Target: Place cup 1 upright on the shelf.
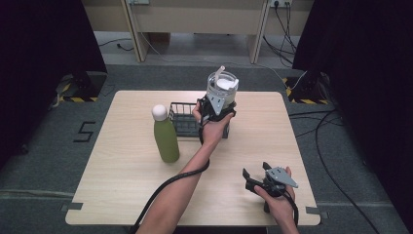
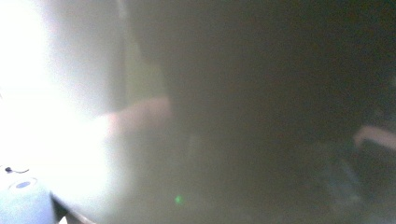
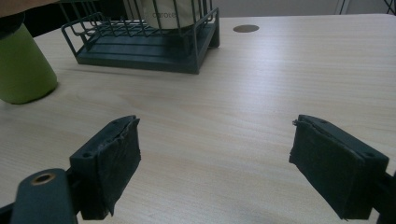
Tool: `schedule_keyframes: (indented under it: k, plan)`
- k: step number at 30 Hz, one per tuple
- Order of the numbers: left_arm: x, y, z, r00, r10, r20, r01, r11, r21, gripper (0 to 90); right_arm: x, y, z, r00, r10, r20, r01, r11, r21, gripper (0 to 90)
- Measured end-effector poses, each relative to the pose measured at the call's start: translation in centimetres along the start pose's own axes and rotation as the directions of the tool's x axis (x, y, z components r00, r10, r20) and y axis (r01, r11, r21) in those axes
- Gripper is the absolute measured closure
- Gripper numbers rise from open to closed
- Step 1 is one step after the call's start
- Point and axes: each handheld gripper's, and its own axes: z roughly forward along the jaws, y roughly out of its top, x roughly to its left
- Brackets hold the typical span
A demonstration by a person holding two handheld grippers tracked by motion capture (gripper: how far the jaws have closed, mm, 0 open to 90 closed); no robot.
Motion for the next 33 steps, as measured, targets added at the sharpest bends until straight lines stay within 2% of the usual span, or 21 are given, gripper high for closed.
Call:
schedule_keyframes:
  k: [16,23,33]
  plan:
    - [-0.07,-0.44,0.02,1.0,-0.005,-0.005,0.005,1.0,0.0,8.9,0.03,0.0,0.0,1.0,-0.004,-0.001,0.004,1.0,-0.001,15.5]
    - [0.4,-0.63,0.05,0.9988,-0.048,-0.001,0.048,0.9988,-0.001,8.7,0.09,0.0,0.01,1.0,-0.006,-0.001,0.006,1.0,0.003,15.5]
    - [0.86,-0.74,0.21,0.9976,-0.07,0.007,0.07,0.9976,0.002,8.5,0.12,0.01,0.04,1.0,-0.009,-0.003,0.009,1.0,0.005,15.5]
